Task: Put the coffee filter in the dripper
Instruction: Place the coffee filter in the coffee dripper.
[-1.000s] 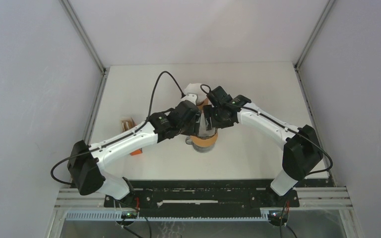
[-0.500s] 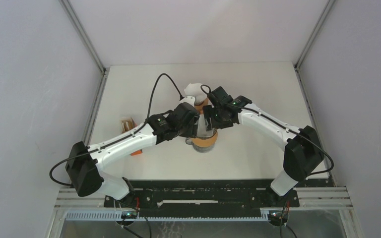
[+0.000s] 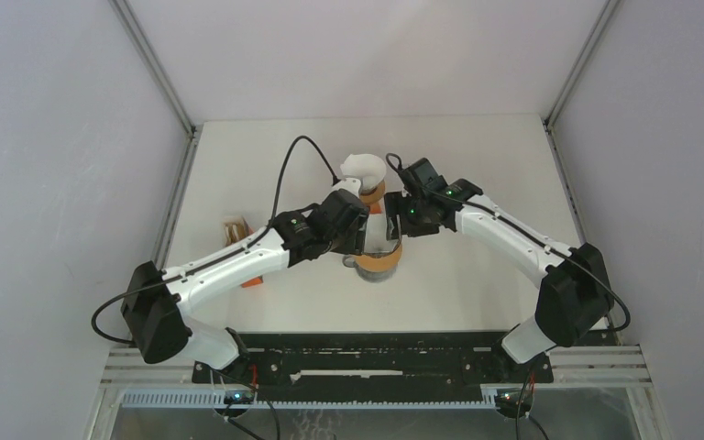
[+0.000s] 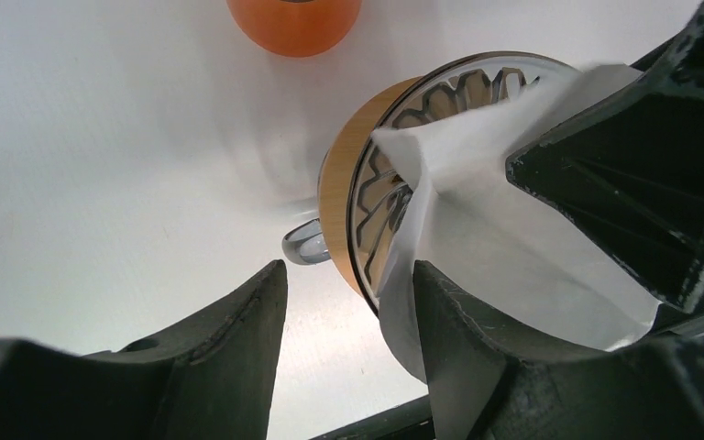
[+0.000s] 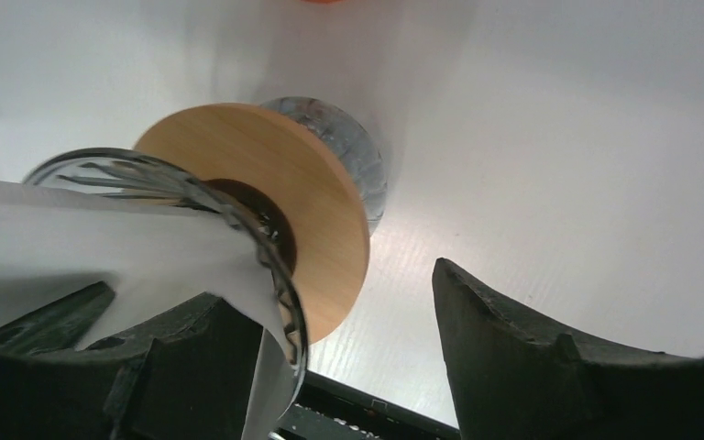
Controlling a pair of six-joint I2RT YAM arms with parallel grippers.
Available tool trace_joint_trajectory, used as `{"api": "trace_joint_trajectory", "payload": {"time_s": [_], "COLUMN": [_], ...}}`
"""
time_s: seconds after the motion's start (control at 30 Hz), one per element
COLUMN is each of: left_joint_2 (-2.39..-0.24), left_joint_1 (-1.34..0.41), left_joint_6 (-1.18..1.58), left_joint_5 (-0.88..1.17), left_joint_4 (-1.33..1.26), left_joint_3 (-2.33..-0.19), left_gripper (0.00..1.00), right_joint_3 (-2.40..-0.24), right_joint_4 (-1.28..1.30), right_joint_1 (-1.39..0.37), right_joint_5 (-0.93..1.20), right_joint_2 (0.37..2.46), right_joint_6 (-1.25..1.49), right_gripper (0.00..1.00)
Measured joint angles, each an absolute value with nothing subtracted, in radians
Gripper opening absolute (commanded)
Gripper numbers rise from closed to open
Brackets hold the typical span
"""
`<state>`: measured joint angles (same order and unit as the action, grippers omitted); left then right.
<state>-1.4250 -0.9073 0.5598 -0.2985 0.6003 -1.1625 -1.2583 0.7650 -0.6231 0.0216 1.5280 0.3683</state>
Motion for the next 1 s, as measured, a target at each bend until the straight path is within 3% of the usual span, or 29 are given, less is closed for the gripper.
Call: {"api": "trace_joint_trajectory", "payload": {"time_s": [0.57, 1.0], "left_joint_2": [-1.425, -1.425], "left_joint_1": [-0.907, -0.905], "left_joint_6": [0.561, 0.561], "left_joint_5": [-0.284, -0.284], "left_joint_4": [0.592, 0.589], "left_joint_3": [-1.161, -1.158], "left_gripper": [0.58, 0.59], "right_joint_3": [-1.182, -1.174], "right_joint_4": [0.699, 0.698], "right_joint_1": [-0.598, -0.599], "right_joint_5": [0.081, 0.081], "right_joint_2": [1.528, 1.463], "right_joint_6": [0.364, 0.354], "right_gripper": [0.71, 0.76]}}
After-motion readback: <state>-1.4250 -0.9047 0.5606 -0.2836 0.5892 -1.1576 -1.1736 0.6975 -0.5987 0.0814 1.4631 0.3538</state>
